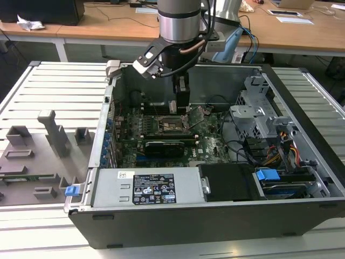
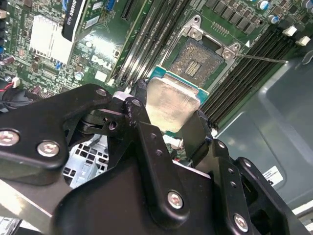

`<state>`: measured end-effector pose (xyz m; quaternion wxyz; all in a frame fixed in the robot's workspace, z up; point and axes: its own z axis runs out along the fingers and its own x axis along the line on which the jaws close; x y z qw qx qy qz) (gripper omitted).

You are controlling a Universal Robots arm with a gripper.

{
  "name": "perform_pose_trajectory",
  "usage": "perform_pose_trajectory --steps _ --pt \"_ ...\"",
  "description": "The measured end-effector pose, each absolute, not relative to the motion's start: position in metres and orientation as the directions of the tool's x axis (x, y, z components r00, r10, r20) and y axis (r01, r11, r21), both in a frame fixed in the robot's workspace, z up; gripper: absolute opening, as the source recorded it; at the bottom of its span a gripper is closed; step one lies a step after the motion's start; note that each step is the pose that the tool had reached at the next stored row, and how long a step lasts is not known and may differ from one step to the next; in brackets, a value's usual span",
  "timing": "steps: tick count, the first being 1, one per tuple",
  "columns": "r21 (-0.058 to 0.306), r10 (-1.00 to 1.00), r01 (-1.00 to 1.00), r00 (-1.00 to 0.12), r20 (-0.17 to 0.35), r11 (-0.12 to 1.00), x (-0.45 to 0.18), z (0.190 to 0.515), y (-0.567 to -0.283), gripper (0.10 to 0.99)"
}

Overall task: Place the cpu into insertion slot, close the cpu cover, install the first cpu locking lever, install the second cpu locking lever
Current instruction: 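Place the cpu into insertion slot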

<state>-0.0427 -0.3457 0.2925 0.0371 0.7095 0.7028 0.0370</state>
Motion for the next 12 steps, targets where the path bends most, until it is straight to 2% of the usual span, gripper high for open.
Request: perform_pose_trajectory --steps 12 --pt "0.105 0.999 0.994 -0.034 0.000 0.034 -0.043 0.272 -0.334 0.529"
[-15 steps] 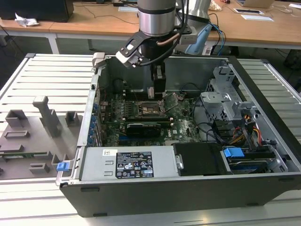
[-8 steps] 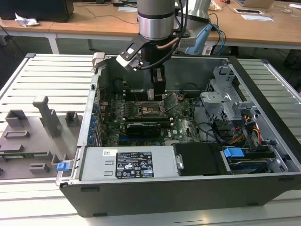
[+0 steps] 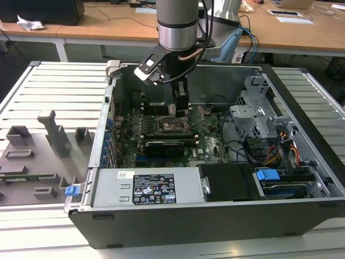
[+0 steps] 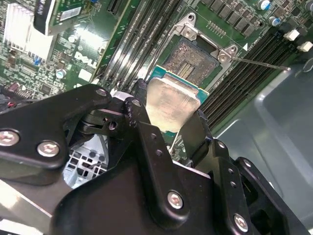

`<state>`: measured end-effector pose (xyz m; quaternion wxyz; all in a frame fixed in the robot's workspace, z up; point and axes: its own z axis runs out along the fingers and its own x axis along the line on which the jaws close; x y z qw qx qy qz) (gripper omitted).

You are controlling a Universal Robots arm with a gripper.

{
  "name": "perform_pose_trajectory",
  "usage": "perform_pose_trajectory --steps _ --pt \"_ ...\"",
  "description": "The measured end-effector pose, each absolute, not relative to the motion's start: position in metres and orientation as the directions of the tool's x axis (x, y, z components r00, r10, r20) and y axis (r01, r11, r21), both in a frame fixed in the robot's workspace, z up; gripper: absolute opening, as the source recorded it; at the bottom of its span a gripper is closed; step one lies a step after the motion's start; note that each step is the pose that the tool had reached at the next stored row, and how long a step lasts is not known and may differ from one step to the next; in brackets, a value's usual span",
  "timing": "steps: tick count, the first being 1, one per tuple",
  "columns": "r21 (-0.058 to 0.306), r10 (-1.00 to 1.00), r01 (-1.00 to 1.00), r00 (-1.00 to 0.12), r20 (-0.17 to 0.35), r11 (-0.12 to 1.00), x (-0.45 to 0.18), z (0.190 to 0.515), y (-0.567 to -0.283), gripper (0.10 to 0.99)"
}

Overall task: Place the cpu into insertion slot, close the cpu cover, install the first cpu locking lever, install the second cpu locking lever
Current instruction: 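Place the cpu into insertion slot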

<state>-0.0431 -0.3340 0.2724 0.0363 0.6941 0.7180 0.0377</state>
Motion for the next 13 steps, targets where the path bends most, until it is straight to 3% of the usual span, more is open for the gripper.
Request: perform_pose_trajectory --steps 13 --pt "0.102 1.000 0.994 -0.028 0.001 0.027 -0.044 0.254 -0.332 0.529"
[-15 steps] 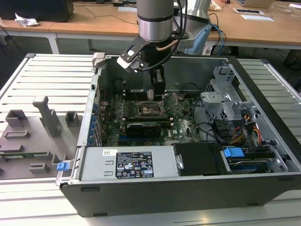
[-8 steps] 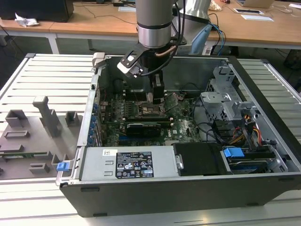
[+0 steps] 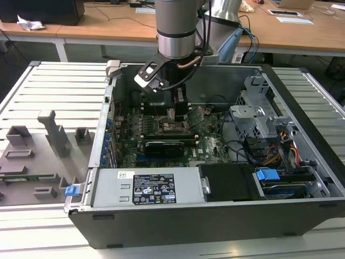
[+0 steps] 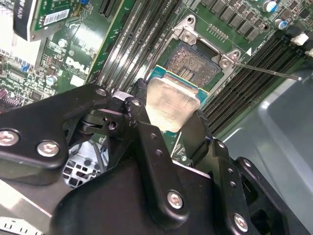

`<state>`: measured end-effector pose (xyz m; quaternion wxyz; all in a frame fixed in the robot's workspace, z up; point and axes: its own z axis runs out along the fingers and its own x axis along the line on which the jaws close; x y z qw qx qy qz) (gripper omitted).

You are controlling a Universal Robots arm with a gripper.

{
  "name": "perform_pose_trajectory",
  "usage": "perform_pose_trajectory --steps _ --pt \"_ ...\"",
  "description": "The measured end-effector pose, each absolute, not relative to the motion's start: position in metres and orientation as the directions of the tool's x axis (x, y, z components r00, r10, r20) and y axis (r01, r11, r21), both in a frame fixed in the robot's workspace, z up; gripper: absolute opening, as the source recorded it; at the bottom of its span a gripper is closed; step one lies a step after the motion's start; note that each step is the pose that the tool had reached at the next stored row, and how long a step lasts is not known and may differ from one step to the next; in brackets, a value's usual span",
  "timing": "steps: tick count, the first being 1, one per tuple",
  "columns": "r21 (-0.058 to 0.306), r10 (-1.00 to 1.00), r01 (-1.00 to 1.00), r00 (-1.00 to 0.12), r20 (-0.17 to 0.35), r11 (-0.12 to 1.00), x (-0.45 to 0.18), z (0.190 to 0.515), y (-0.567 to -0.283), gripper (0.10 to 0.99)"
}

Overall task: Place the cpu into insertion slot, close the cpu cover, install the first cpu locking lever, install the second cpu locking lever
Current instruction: 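Place the cpu into insertion slot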

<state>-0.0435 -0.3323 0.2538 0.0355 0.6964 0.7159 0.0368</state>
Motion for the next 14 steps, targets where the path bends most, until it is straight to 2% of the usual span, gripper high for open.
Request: perform_pose_trajectory --steps 14 --pt "0.102 1.000 0.995 -0.009 0.001 0.009 -0.047 0.234 -0.326 0.529"
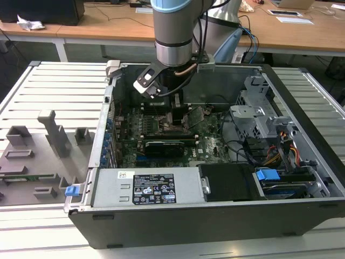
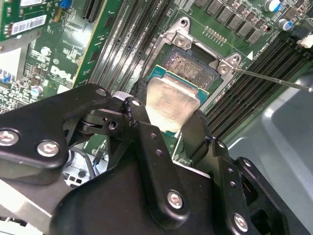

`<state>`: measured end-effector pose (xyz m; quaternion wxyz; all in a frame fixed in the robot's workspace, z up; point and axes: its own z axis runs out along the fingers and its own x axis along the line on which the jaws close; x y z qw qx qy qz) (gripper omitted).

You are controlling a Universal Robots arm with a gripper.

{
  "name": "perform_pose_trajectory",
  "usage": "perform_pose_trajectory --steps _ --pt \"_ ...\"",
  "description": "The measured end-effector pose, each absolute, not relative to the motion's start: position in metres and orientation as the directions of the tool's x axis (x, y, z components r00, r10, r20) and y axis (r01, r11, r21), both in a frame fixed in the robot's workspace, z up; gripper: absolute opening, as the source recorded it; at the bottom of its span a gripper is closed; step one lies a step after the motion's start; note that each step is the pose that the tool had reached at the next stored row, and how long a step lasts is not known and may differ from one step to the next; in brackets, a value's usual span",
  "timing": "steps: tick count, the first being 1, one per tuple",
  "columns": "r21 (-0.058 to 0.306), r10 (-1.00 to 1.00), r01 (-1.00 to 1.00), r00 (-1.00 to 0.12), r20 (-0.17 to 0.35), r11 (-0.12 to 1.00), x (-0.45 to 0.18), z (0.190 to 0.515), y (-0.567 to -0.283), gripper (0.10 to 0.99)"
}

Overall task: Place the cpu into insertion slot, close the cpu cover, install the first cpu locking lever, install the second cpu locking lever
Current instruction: 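Place the cpu into insertion slot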

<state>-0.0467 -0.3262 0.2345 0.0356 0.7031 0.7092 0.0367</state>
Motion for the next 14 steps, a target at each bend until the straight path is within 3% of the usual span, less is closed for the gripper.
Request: perform_pose_trajectory --steps 14 --pt "0.102 1.000 0.995 0.014 0.001 -0.014 -0.050 0.217 -0.321 0.529"
